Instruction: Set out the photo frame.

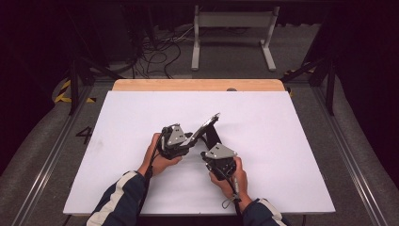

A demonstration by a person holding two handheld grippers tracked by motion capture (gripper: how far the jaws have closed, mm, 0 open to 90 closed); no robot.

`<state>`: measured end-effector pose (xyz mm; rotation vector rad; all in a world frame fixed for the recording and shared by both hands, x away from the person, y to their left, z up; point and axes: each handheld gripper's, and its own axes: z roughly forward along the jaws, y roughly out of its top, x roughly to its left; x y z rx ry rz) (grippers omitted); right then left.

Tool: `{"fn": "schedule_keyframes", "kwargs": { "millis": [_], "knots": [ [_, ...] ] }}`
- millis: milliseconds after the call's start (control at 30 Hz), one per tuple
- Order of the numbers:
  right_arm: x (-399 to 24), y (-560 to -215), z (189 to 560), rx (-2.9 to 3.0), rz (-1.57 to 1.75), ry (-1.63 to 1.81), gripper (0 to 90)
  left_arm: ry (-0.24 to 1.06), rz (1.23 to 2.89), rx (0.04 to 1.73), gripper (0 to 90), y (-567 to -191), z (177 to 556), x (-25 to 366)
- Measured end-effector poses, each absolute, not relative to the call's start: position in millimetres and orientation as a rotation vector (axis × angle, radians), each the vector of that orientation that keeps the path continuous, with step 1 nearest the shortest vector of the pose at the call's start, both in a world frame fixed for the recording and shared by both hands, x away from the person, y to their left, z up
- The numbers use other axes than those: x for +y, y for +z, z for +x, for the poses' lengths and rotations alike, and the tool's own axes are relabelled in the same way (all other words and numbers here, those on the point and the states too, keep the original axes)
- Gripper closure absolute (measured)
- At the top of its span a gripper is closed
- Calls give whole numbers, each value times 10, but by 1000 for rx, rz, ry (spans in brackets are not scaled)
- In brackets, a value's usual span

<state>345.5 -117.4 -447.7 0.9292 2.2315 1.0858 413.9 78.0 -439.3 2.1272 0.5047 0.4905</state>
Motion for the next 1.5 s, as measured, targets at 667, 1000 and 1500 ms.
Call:
{"fn": "schedule_keyframes", "kwargs": {
  "millis": [667,1000,1500],
  "knots": [
    [-1027,-4586,3549,2210,965,1012,900,549,2210,439,781,-4443,4183,728],
    [-1124,-4602,3514,2166,1029,1014,900,620,2270,403,800,-4408,4095,663],
    [-1263,-4598,3513,2161,1053,1032,900,681,2301,376,796,-4386,3961,575]
  ]
}}
